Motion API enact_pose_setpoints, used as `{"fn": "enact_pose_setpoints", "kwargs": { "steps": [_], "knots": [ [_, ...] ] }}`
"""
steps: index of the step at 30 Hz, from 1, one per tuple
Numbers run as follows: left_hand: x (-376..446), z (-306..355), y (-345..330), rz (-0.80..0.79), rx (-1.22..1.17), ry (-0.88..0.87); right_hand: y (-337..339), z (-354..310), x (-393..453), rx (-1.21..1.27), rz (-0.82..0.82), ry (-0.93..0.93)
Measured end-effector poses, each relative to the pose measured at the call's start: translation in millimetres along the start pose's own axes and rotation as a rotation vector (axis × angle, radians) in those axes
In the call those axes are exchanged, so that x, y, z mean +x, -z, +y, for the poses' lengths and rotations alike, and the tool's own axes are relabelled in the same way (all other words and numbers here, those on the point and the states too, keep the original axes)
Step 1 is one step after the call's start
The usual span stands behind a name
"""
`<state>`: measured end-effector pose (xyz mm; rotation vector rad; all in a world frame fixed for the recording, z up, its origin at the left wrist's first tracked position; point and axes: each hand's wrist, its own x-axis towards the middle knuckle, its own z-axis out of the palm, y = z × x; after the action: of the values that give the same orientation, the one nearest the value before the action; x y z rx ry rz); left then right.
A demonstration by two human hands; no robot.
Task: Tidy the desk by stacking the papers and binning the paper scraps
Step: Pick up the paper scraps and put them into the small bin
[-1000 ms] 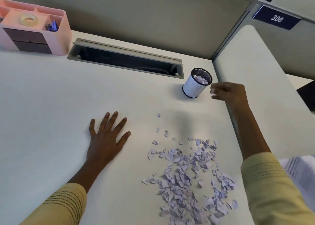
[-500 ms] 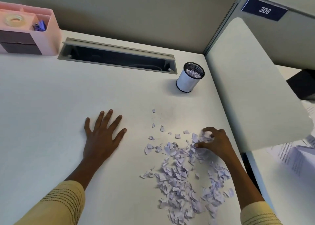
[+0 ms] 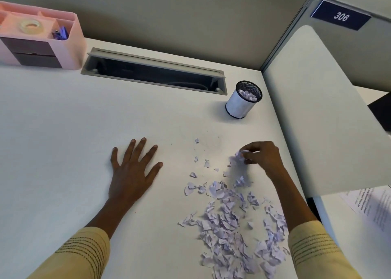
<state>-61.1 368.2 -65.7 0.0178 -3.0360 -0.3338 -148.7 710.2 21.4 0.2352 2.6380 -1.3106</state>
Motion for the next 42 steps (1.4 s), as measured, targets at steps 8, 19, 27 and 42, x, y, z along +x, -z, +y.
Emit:
{"fn": "enact_pose_setpoints", "kwargs": {
  "steps": [8, 19, 27, 42],
  "knots": [
    [0, 0, -2, 0.015, 0.014, -0.003, 45, -78, 69, 0.267, 0.128, 0.110],
    [0, 0, -2, 0.024, 0.012, -0.007, 51, -99, 155, -0.246, 0.253, 0.097],
    [0, 0, -1, 0.031, -0.004, -0.003, 57, -76, 55, 0.007, 0.073, 0.044],
    [-1, 2, 0, 0.034, -0.011, 0.011, -61, 5, -68, -0.356, -0.133, 0.015]
  ]
}}
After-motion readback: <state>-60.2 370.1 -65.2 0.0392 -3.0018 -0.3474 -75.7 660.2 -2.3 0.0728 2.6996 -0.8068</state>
